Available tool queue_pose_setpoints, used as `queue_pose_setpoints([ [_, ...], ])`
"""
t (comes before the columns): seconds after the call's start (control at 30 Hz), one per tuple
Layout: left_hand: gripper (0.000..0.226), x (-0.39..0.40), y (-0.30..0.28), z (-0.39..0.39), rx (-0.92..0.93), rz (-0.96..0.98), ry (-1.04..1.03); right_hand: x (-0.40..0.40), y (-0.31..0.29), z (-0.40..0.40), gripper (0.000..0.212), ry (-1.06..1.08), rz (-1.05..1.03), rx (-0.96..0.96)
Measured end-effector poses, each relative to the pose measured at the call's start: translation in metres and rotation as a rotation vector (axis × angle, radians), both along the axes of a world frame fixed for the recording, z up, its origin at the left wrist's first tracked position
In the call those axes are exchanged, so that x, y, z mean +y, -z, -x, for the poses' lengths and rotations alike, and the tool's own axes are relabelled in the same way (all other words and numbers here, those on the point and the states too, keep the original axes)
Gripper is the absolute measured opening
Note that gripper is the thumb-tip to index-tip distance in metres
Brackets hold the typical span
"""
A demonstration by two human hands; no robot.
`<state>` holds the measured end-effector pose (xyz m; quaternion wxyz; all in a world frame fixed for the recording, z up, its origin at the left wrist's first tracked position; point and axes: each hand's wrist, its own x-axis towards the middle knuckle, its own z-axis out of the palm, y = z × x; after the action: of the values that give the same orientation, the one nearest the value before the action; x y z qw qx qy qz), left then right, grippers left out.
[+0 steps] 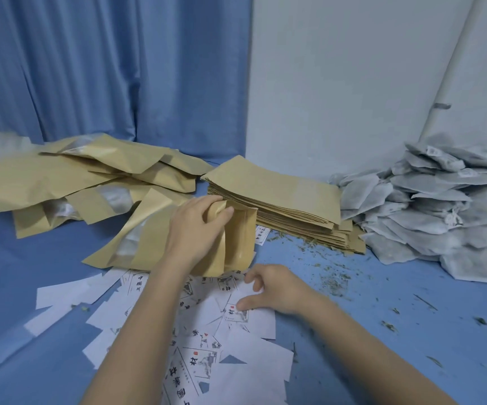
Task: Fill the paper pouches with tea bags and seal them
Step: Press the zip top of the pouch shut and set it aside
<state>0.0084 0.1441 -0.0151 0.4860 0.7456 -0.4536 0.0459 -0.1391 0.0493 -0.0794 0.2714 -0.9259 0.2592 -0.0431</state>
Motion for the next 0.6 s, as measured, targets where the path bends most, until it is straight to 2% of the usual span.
queue_pose_setpoints([
  [0.07, 0.032, 0.002, -0.001, -0.001, 0.009, -0.003, -0.009, -0.002, -0.002, 0.001, 0.053, 0.031, -0.098, -0.001],
  [0.17, 0.032, 0.003, -0.002, -0.003, 0.036, -0.007, -0.020, -0.002, -0.005, 0.001, 0.031, 0.030, -0.118, 0.016],
  [0.33, 0.033, 0.005, -0.002, -0.002, 0.024, -0.007, -0.020, -0.005, -0.008, 0.006, 0.022, 0.061, 0.000, 0.041],
  [0.4, 0.034, 0.006, -0.002, -0.002, 0.014, -0.013, -0.023, -0.003, -0.007, 0.008, 0.029, 0.096, 0.009, 0.030],
  [0.53, 0.035, 0.006, -0.002, 0.002, 0.012, 0.001, -0.032, 0.005, -0.005, 0.004, 0.067, 0.093, 0.108, 0.114],
  [0.6, 0.035, 0.005, -0.002, 0.003, 0.005, 0.006, -0.034, 0.006, -0.006, 0.000, 0.071, 0.133, 0.067, 0.117],
])
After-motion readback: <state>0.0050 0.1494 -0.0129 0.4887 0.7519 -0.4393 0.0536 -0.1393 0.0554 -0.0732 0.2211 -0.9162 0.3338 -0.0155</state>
